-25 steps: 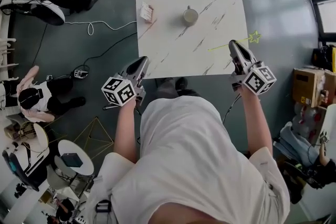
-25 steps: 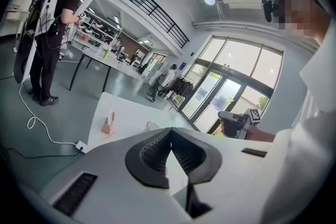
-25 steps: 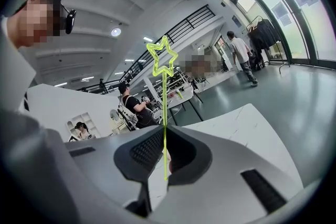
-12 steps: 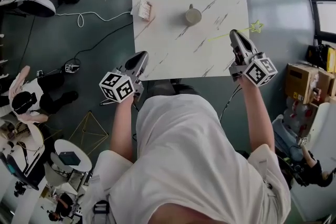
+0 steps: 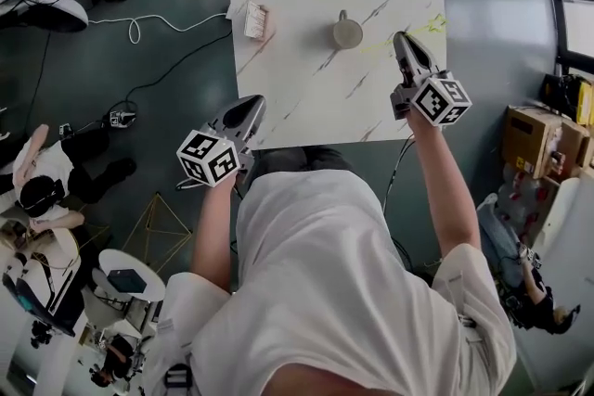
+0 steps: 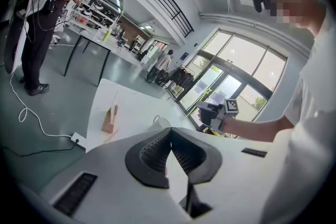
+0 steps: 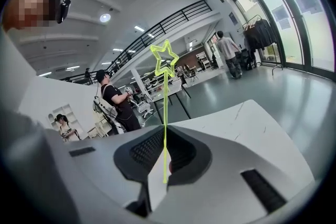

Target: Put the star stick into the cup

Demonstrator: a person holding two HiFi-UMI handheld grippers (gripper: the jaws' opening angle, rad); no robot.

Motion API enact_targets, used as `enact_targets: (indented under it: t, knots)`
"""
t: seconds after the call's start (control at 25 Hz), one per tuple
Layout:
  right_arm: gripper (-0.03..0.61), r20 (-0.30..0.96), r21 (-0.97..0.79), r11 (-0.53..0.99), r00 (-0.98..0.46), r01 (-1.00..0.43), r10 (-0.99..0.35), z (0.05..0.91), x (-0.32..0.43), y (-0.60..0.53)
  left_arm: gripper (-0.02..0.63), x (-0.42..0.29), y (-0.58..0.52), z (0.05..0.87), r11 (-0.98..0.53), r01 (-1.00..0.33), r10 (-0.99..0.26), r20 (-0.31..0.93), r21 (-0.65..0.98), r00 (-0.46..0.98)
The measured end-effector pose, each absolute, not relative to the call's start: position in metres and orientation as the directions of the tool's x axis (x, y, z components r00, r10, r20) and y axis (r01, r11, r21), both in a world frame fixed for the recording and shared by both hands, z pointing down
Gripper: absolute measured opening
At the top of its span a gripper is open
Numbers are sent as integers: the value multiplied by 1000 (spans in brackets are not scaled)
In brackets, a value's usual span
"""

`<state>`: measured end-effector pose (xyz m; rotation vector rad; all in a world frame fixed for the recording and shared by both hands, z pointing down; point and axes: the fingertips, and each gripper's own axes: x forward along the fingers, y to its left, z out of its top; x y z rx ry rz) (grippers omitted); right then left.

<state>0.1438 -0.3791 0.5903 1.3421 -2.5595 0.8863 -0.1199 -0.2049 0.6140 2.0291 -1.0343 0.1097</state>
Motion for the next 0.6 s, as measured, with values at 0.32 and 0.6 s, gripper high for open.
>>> enact_targets:
  t: [0.32, 0.6]
  knots:
    - [31, 418, -454, 335, -529, -826, -739, 655, 128, -409, 14, -122, -208, 637, -302, -679, -577, 439, 669, 689]
    - [32, 477, -446, 269, -481, -854, -736, 704, 114, -412, 14, -131, -208, 656, -291, -666, -549, 450, 687, 704]
